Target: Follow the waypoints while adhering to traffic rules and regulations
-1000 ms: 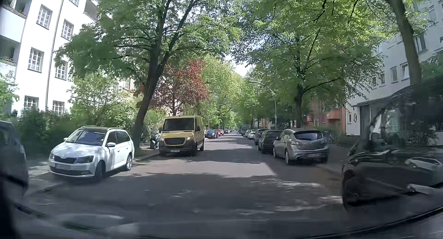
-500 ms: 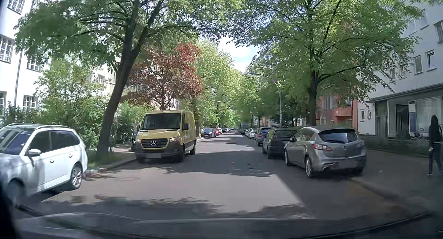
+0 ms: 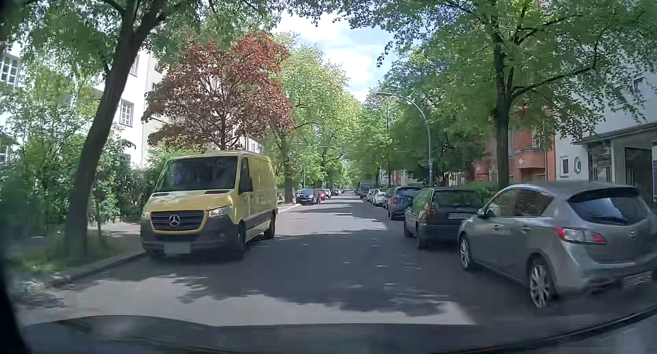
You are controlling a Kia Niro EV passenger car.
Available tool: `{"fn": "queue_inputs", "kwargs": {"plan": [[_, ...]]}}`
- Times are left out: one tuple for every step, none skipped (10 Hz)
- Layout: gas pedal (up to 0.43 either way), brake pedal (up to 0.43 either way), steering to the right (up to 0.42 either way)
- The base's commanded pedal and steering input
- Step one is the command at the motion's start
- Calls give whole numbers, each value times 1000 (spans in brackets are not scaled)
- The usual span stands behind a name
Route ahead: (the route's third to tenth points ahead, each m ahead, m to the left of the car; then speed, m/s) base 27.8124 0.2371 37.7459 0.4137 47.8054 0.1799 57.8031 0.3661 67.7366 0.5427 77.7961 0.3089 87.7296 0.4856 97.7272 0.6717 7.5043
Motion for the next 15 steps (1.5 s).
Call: {"fn": "queue_inputs", "kwargs": {"plan": [[469, 18, -3], [469, 18, 3], [469, 18, 3], [469, 24, 3], [480, 18, 3], [480, 18, 2], [480, 18, 2], [480, 18, 2], [480, 18, 4], [480, 18, 6], [480, 18, 6], [480, 18, 6], [480, 18, 6], [480, 18, 5], [480, 18, 3]]}}
